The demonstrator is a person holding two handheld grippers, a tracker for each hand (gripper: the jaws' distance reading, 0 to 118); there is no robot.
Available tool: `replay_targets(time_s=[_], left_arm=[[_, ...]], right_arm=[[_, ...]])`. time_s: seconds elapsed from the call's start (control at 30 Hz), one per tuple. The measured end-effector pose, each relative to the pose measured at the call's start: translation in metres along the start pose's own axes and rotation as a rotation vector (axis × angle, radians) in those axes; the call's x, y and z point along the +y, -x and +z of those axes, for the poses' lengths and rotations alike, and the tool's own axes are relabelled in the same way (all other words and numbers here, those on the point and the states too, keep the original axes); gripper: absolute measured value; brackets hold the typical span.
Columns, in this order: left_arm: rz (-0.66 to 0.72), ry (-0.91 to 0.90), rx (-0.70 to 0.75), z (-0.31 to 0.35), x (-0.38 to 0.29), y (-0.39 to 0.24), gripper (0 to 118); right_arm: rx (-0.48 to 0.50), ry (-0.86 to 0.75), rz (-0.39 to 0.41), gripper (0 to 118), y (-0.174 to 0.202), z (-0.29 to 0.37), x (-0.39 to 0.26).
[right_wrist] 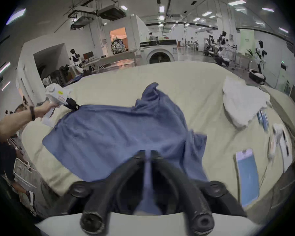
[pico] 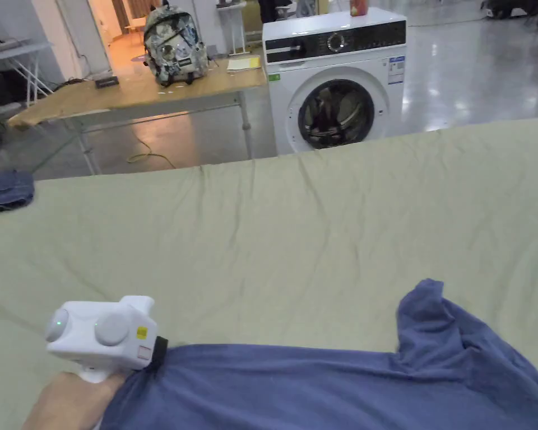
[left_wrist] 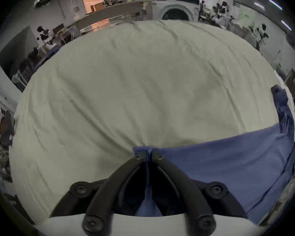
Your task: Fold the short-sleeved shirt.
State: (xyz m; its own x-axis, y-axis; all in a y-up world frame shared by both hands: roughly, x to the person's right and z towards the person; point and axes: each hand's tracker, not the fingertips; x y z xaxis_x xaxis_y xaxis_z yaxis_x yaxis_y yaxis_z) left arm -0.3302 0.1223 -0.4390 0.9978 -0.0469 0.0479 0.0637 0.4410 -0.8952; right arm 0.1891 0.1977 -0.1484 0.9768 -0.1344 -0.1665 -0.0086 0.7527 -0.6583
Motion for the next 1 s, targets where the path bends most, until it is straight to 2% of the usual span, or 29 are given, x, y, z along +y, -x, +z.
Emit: replay_targets(time_s=[0.07,0.1,0.13,0.23,0.3,0.33,0.37,0.4,0.43,0.47,0.5,0.53,0.57,0.6,0.67,0.73,0.87,1.0], left_arm=[[-0.004,0.016,0.008,-0.001,0.006,0.001,0],[0.002,0.025,0.004,-0.002,0.006,0.002,0],[0.007,0.031,0.001,-0.002,0.007,0.003,0],[0.02,0.037,-0.015,-0.001,0.007,0.006,0],[0.018,0.037,-0.026,0.004,0.004,0.004,0],[0.029,0.042,-0.04,0.005,0.003,0.005,0],[0.048,0.042,-0.049,0.005,0.003,0.006,0],[0.079,0.04,-0.059,0.006,0.002,0.007,0],[0.105,0.037,-0.067,0.006,0.002,0.009,0],[0.113,0.036,-0.073,0.008,0.0,0.009,0],[0.107,0.03,-0.074,0.009,-0.003,0.008,0],[0.105,0.022,-0.077,0.008,-0.003,0.013,0],[0.101,0.011,-0.083,0.005,-0.001,0.021,0],[0.102,-0.011,-0.104,0.01,-0.005,0.024,0],[0.175,-0.115,-0.143,0.04,-0.017,0.033,0],[0.182,-0.27,-0.22,0.079,-0.035,0.048,0],[0.065,-0.329,-0.241,0.14,-0.078,0.065,0],[0.071,-0.327,-0.283,0.184,-0.15,0.065,0]], right_arm=[[-0.025,0.113,-0.018,68,-0.006,-0.027,0.038],[-0.008,0.156,-0.017,73,-0.015,-0.044,0.059],[-0.01,0.137,-0.022,73,-0.022,-0.063,0.076],[-0.059,0.236,-0.086,73,-0.045,-0.119,0.113],[-0.089,0.329,-0.158,73,-0.062,-0.157,0.128],[-0.117,0.374,-0.181,72,-0.072,-0.178,0.134],[-0.131,0.4,-0.216,63,-0.078,-0.194,0.137],[-0.137,0.45,-0.233,32,-0.083,-0.21,0.136],[-0.146,0.5,-0.217,32,-0.085,-0.223,0.133],[-0.142,0.512,-0.171,27,-0.084,-0.233,0.13],[-0.173,0.448,-0.106,26,-0.076,-0.231,0.128],[-0.182,0.405,-0.057,21,-0.067,-0.227,0.125],[-0.166,0.377,-0.037,9,-0.058,-0.222,0.122],[-0.188,0.368,-0.048,8,-0.051,-0.218,0.118],[-0.083,0.325,-0.079,7,-0.041,-0.202,0.122],[-0.106,0.237,-0.088,7,-0.036,-0.174,0.122],[-0.028,0.118,-0.06,7,-0.034,-0.095,0.114],[0.004,0.059,-0.052,7,-0.035,-0.012,0.072]])
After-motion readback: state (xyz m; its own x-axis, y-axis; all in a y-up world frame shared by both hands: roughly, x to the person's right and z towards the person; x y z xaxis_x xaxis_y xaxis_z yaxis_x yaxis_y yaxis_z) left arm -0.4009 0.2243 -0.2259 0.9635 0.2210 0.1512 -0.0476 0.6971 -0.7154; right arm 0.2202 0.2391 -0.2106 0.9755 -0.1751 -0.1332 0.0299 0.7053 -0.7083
